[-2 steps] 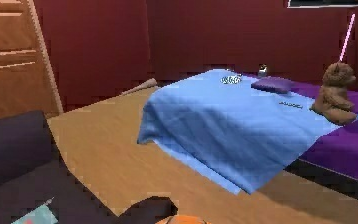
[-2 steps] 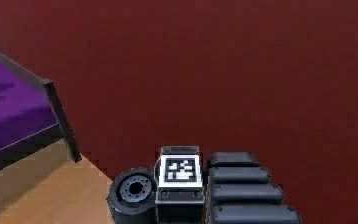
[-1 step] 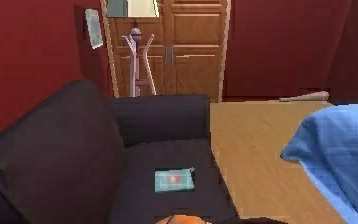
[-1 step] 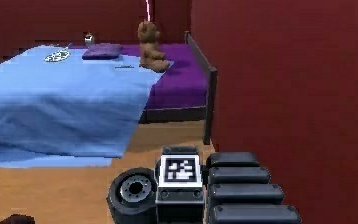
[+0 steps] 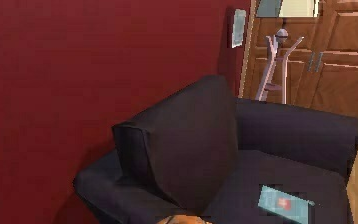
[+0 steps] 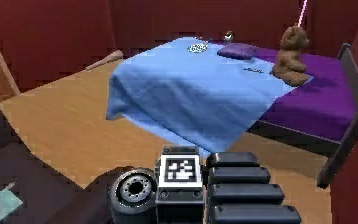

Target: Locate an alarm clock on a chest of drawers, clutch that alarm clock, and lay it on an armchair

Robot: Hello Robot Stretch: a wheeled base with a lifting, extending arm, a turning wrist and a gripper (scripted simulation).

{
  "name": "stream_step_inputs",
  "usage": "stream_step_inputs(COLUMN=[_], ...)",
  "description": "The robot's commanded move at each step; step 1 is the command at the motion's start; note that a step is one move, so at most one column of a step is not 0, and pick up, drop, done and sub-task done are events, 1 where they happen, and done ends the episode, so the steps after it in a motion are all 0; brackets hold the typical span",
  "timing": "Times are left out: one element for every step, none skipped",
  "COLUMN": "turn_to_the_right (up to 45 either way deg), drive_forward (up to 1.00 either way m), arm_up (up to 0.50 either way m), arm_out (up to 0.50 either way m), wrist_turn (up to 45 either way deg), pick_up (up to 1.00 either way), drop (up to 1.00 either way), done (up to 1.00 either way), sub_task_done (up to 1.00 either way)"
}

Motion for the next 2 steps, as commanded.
stream_step_inputs(turn_to_the_right=[0.0,45.0], drive_forward=[0.05,0.00], arm_up=[0.00,0.00], arm_out=[0.00,0.00], wrist_turn=[0.0,0.0], pick_up=[0.00,0.00], drop=[0.00,0.00], done=[0.00,0.00], sub_task_done=[0.00,0.00])
